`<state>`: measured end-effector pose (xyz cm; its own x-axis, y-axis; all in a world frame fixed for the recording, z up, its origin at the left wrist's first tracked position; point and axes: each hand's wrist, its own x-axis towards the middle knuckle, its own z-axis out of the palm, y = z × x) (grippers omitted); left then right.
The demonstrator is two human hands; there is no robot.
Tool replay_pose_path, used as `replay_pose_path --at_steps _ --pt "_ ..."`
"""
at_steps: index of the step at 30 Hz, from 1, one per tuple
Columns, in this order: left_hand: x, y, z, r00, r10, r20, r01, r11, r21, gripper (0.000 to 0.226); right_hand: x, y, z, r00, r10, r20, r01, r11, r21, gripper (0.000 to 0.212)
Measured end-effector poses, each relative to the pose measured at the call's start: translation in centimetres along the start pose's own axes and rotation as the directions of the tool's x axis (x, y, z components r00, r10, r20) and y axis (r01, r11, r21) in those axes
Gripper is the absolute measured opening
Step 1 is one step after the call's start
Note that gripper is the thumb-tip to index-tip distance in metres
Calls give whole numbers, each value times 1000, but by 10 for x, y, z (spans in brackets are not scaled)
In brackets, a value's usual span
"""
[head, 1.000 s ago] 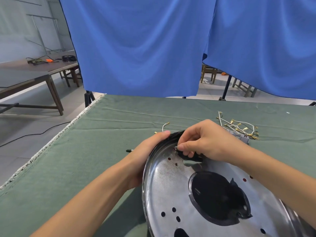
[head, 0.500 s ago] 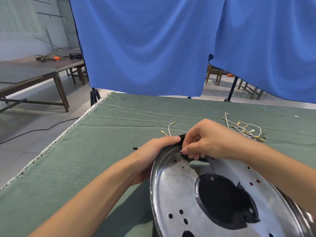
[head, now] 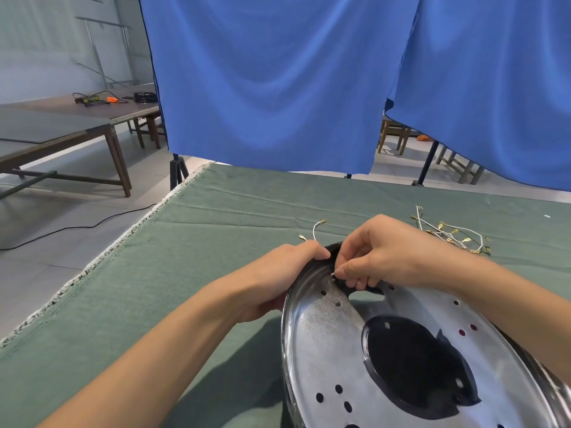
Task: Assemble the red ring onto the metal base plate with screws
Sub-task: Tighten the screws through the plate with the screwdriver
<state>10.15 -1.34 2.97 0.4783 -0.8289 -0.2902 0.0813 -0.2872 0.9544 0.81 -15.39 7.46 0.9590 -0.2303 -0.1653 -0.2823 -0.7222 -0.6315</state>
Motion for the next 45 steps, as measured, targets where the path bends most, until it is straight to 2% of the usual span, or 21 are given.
replay_pose_path --at_steps 9,16,19,23,27,31,35,37,41,45 --pt "0 0 0 999 -19 -40 24 994 110 40 0 4 12 994 -92 -54 86 991 -99 17" --pt "0 2 -1 999 -33 -33 36 993 116 44 0 9 12 986 -161 -36 156 980 -127 18" --pt "0 3 0 998 -23 -52 30 991 132 42 1 9 13 980 -192 -59 174 960 -220 20" --pt "2 2 1 996 0 -93 12 993 120 35 5 4 16 981 -179 -70 145 927 -347 17" --pt "2 3 4 995 9 -97 2 993 121 51 12 -2 20 988 -127 -90 82 915 -394 23" --pt "-1 5 6 992 41 -116 -25 990 138 46 10 -2 18 995 -77 -59 51 933 -357 21" --pt "0 5 4 992 57 -112 -37 984 177 41 6 7 18 990 -57 -132 46 996 -80 12" --pt "0 4 2 993 49 -104 -28 981 193 40 6 12 16 993 -35 -112 38 999 26 13" --pt "2 2 0 995 47 -86 -26 973 228 36 5 19 12 999 -26 -22 27 999 29 13" --pt "3 2 -3 999 37 -33 -27 969 245 40 6 20 11 997 -78 22 77 997 10 11"
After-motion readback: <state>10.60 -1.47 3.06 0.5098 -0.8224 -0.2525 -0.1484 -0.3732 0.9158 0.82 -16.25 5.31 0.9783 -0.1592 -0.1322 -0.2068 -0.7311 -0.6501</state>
